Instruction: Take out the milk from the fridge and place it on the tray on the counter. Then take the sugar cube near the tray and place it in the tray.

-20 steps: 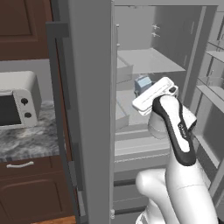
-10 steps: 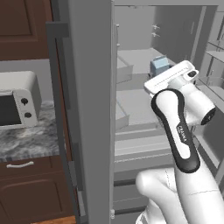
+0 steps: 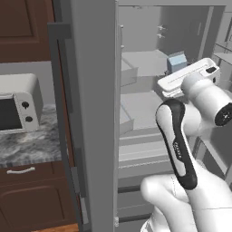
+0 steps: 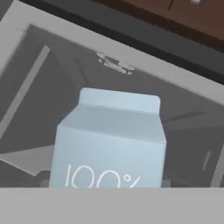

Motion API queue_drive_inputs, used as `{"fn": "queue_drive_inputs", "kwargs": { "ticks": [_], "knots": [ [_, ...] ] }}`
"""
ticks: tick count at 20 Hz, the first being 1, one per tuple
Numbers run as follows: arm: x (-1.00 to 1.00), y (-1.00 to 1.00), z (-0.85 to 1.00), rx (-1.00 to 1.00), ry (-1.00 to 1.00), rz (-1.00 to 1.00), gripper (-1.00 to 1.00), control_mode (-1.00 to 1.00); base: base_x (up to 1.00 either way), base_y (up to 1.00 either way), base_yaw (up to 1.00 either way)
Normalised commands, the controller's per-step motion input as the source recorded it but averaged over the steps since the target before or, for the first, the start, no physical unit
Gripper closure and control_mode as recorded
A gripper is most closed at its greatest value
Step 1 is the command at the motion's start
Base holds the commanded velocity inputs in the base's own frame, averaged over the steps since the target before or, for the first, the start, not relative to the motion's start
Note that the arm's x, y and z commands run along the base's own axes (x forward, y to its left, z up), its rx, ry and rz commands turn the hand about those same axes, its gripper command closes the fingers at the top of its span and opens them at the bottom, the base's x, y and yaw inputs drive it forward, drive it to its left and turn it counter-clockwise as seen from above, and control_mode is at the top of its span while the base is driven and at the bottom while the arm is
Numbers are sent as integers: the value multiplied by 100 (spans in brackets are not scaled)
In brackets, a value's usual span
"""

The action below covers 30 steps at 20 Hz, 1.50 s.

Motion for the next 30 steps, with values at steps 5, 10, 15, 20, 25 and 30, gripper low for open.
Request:
{"fn": "queue_drive_inputs", "kwargs": {
  "ticks": [5,10,15,20,25,30],
  "knots": [
    [-63,-12,7,2,7,-40,100,-100,0,0,0],
    [-52,-56,40,8,1,-2,100,-100,0,0,0],
    [-10,-8,2,21,12,4,100,-100,0,0,0],
    [0,12,-7,12,6,1,100,-100,0,0,0],
    [0,0,-44,2,18,1,100,-100,0,0,0],
    [-15,0,-36,0,17,3,100,-100,0,0,0]
  ]
}}
